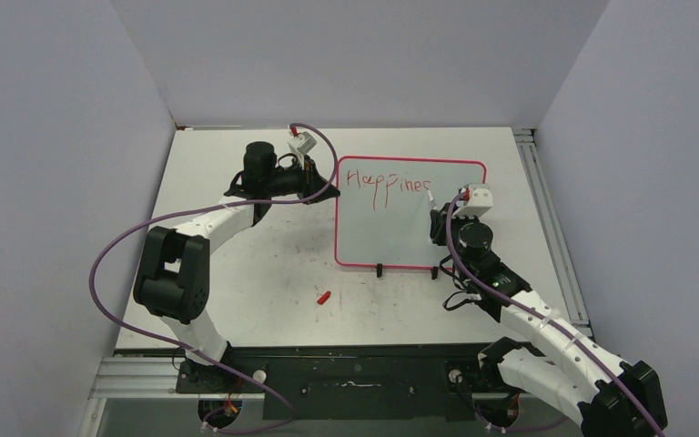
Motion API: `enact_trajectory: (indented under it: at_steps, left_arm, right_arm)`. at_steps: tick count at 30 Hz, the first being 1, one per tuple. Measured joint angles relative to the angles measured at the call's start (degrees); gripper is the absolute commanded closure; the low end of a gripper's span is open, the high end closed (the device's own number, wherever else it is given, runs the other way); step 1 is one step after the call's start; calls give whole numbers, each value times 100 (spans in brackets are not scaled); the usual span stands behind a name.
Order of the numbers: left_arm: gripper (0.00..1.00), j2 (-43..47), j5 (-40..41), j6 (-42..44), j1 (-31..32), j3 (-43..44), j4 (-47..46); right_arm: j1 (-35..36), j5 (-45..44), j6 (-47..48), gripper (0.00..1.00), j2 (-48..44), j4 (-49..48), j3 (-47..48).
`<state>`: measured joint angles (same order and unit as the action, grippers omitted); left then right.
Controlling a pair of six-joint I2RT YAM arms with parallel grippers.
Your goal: Write a sentence on the whiteboard
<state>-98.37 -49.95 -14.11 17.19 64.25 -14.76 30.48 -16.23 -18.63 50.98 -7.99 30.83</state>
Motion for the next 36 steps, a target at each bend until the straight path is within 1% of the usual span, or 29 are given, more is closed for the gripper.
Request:
enact_trajectory:
  at_steps: [21, 27, 36]
  left_arm:
    - [100, 13, 0, 0, 0, 0, 2]
    - [100, 13, 0, 0, 0, 0, 2]
    - [100, 15, 0, 7, 0, 0, 4]
  right_arm:
    - [181, 94, -24, 95, -184, 101, -101]
    - [181, -146, -7, 95, -444, 96, -96]
    - [140, -387, 136, 95, -131, -52, -15]
